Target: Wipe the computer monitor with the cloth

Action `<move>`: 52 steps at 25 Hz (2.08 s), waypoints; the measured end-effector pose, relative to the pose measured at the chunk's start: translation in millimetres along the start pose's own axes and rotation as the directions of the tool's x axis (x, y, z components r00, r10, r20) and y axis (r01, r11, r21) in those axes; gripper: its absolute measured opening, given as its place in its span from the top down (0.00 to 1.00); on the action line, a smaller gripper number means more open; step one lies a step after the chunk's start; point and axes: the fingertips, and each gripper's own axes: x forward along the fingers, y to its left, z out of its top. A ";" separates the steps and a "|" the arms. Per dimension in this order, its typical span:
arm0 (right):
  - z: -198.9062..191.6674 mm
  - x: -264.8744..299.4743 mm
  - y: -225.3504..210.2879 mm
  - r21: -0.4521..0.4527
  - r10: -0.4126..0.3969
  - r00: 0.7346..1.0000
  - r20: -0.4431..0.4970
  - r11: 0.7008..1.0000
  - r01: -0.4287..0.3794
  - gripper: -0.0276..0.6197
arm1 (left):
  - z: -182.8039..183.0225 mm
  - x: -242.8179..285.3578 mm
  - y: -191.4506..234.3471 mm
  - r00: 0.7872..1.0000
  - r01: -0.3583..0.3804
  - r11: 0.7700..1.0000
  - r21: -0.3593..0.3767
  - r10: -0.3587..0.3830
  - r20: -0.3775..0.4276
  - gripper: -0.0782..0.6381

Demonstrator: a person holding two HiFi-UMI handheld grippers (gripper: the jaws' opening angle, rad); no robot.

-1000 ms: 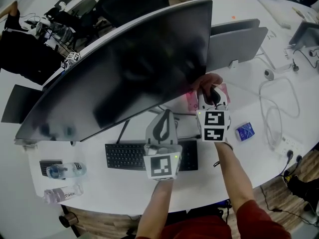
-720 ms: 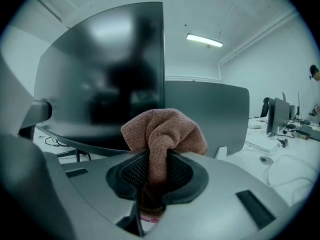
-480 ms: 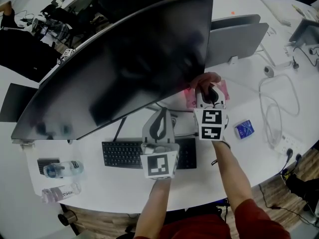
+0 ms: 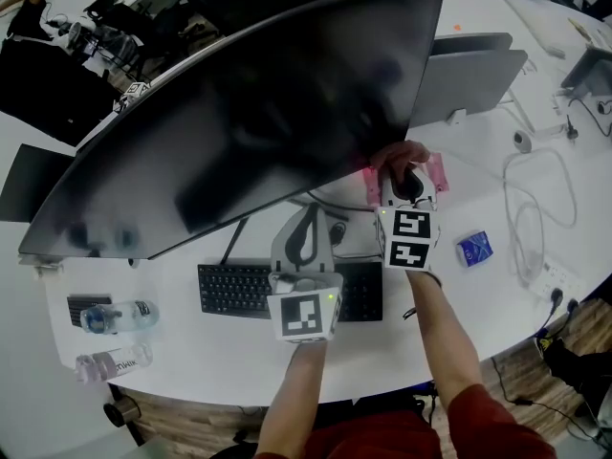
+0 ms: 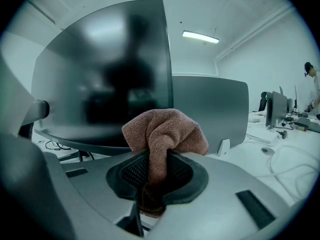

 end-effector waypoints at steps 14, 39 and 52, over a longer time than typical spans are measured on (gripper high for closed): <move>-6.3 -2.9 61.0 -0.049 0.088 0.996 -0.030 0.995 -0.089 0.83 | -4.7 -23.9 35.4 0.999 -0.048 0.999 -0.011 0.048 -0.003 0.85; 37.5 -47.2 89.6 -0.135 0.137 0.990 0.040 0.982 -0.130 0.83 | 26.9 -51.6 56.4 0.997 -0.072 0.997 0.006 0.072 0.038 0.85; 104.1 -126.9 133.2 -0.224 0.203 0.965 0.169 0.961 -0.163 0.83 | 76.6 -99.8 75.8 0.993 -0.088 0.995 0.045 0.084 0.083 0.85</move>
